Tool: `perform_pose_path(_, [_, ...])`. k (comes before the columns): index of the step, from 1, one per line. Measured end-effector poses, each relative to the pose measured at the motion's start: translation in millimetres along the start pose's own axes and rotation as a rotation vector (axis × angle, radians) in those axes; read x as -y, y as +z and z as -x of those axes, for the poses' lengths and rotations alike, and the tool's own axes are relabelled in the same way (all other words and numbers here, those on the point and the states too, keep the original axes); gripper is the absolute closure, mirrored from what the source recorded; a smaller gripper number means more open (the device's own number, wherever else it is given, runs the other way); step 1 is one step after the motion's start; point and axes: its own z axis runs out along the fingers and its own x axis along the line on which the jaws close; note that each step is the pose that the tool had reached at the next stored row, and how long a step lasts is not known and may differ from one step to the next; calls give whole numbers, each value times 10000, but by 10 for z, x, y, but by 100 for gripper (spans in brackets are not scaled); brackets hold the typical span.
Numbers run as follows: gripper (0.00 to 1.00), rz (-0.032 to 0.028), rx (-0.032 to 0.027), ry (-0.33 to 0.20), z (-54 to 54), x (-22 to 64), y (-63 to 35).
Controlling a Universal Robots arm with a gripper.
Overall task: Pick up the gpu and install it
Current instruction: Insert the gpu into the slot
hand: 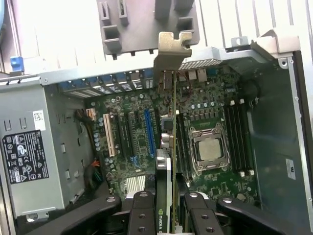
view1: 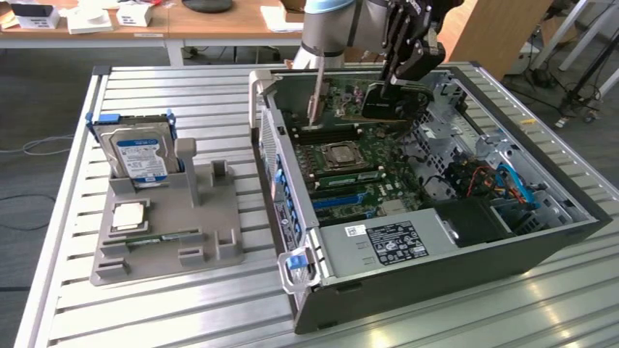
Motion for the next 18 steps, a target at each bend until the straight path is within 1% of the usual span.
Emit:
perform_pose_path(9, [73, 29, -59, -1304, 2, 16, 22])
perform_pose_path(15, [73, 30, -63, -1358, 3, 21, 24])
perform_pose_path(18, [73, 31, -64, -1357, 12, 77, 27])
